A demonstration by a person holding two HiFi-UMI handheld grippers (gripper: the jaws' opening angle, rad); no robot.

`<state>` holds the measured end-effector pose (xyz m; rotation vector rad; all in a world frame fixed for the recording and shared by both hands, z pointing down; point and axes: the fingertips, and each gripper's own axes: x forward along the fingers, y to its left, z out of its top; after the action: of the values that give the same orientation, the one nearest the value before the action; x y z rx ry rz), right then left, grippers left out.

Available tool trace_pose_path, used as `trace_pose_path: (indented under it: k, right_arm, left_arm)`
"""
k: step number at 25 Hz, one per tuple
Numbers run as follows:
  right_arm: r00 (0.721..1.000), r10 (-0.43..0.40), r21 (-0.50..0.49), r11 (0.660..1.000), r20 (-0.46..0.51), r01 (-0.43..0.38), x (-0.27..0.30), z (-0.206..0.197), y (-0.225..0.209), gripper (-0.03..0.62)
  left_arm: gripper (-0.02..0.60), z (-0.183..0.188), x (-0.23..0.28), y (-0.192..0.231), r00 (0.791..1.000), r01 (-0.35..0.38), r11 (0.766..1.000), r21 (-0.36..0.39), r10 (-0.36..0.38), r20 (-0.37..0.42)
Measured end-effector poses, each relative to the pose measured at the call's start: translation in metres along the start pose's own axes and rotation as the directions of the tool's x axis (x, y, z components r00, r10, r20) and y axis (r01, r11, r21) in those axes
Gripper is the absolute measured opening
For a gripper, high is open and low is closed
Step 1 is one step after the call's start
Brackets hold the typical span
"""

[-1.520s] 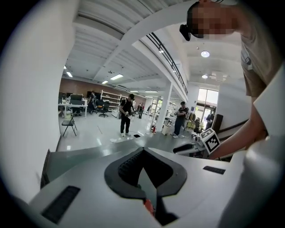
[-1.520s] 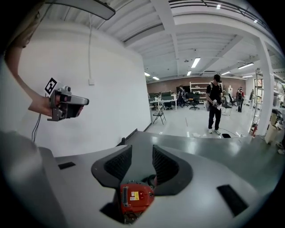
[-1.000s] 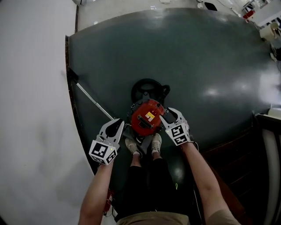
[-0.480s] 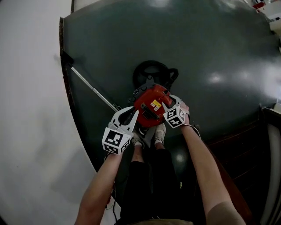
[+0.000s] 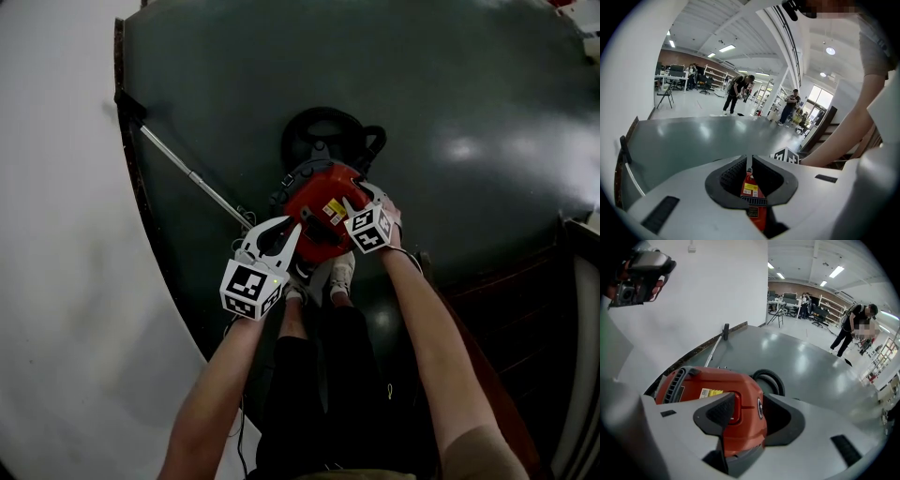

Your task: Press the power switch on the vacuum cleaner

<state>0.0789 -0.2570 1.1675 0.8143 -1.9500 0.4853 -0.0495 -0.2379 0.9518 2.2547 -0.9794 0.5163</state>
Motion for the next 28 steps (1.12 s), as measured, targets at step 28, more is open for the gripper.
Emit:
trace_pose_path:
  k: [28]
  right_arm:
    - [0.985,-0.127,0.281,0.955,0.114,0.091,-0.119,0.079,-0.02,0.235]
  left_arm:
    - [0.025,0.058,-0.086,-0.019,0.991,0.069,0.998,0.007,-0.069,0.111]
